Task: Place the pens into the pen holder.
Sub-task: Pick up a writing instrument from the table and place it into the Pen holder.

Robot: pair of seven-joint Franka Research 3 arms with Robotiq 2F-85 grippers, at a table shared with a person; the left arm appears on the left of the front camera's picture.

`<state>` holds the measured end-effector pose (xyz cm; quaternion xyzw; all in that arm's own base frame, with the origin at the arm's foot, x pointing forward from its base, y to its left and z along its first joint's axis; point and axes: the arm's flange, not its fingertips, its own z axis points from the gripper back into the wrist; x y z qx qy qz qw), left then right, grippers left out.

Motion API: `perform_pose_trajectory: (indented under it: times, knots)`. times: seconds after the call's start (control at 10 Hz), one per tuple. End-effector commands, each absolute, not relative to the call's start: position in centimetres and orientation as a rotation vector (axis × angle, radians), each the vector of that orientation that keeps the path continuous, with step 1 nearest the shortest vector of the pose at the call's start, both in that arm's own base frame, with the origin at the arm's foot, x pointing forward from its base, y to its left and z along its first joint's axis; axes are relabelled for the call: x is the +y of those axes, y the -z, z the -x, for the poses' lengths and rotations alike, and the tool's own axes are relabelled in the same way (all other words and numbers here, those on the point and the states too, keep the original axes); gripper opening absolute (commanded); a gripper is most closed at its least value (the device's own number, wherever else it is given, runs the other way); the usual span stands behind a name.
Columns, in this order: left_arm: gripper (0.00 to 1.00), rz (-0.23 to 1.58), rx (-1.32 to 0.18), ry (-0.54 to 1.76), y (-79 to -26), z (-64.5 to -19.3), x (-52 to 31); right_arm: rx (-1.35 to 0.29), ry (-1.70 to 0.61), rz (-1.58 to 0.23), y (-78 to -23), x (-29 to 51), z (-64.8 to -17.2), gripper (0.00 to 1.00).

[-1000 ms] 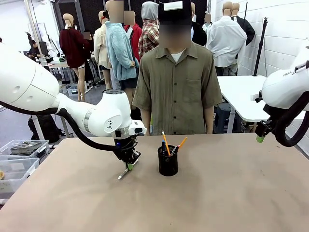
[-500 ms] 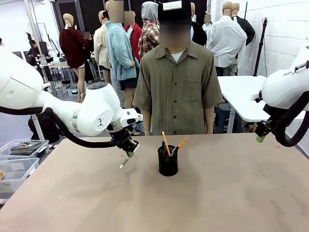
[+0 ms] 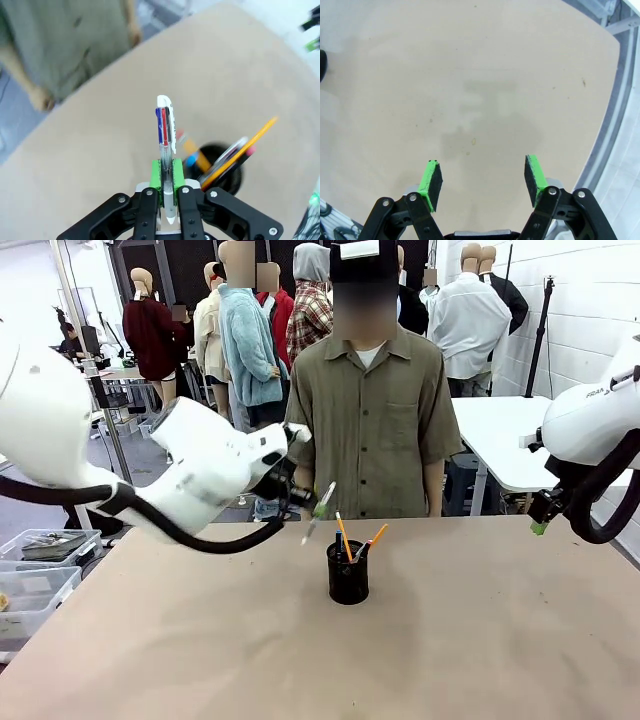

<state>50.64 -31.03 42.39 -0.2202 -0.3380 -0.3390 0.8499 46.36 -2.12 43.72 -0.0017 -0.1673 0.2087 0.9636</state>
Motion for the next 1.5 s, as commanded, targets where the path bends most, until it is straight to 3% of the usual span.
perform_pose_trajectory:
  times: [0.0, 0.6, 1.0, 1.4]
  knots:
    - [0.0, 0.656, -0.791, 0.839, -38.7, -48.8, -22.1, -0.343, -0.423, 0.035, -43.5, -2.1, -46.4, 0.82]
    - [0.0, 0.909, -1.014, 0.976, -37.7, -47.3, -25.1, -0.343, -0.423, 0.035, -43.5, -2.1, -46.4, 0.82]
    - [0.0, 0.907, -1.216, 0.96, -36.9, -46.3, -27.5, -0.343, -0.423, 0.035, -43.5, -2.1, -46.4, 0.82]
    - [0.0, 0.979, -1.169, 0.982, -35.3, -47.0, -30.2, -0.343, -0.423, 0.035, -43.5, -2.1, -46.4, 0.82]
